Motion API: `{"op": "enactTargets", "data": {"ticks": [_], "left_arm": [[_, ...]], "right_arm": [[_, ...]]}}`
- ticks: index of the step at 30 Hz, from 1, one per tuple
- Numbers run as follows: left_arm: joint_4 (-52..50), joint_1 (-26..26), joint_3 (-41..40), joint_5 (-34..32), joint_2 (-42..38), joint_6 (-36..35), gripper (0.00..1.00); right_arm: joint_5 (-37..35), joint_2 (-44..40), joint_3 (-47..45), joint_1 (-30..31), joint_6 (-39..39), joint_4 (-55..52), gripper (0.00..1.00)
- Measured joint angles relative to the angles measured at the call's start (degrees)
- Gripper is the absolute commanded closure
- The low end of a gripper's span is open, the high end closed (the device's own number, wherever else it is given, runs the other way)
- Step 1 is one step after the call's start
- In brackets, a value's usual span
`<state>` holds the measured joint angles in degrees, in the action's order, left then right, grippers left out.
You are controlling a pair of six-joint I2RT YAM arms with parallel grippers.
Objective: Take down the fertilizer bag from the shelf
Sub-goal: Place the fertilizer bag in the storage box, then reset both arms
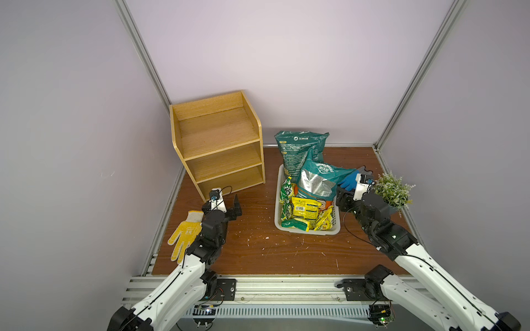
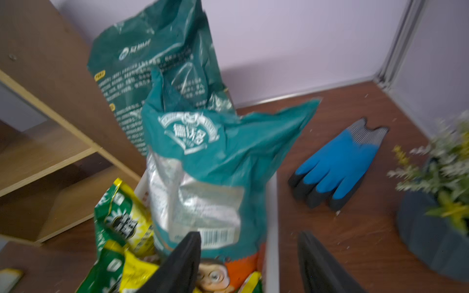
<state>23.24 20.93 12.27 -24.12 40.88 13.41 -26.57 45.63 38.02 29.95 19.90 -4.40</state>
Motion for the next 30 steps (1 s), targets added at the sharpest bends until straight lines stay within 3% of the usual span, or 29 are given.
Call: {"op": "enactTargets", "data": {"ticks": [3,6,9,12,15,20,22,25,30], "left_arm": [[5.8,-6.4,-2.8,0.7,1.2,-2.2,0.01],[11.0,-11.2,-3.2,2.0,6.8,-5.8,0.01],[15.8,-12.1,-2.3,2.5,15.0,-8.6,0.01],[22.1,-12.7,-2.6,4.0,22.2,-10.0,0.01],[29.0,-14.3,-2.6,5.1,29.3,-9.7,0.01],[37.0,-17.7,-2.4,7.3,37.6,-9.2,0.01],[42.2,-18.5,-2.3,8.9,41.1,-9.2,0.01],[47.2,-18.8,-2.0,11.1,46.9,-9.6,0.01],[50.2,-18.8,-2.0,13.1,47.9,-10.1,0.01]], "right_arm": [[-6.1,5.0,-3.5,-3.9,-5.7,9.1,0.28],[-5.3,13.7,-6.3,-12.6,-6.7,14.3,0.28],[-4.6,21.9,-8.6,-20.2,-7.3,19.7,0.27],[-3.0,27.6,-11.9,-22.6,-10.3,29.7,0.26],[1.7,34.6,-14.1,-25.3,-12.2,39.9,0.26],[12.3,44.9,-11.4,-30.4,-12.9,44.8,0.15],[18.3,45.2,-11.4,-31.3,-14.4,46.4,0.02],[26.2,43.9,-14.0,-31.5,-17.0,52.9,0.01],[32.7,41.1,-20.5,-31.1,-19.8,61.0,0.01]]}}
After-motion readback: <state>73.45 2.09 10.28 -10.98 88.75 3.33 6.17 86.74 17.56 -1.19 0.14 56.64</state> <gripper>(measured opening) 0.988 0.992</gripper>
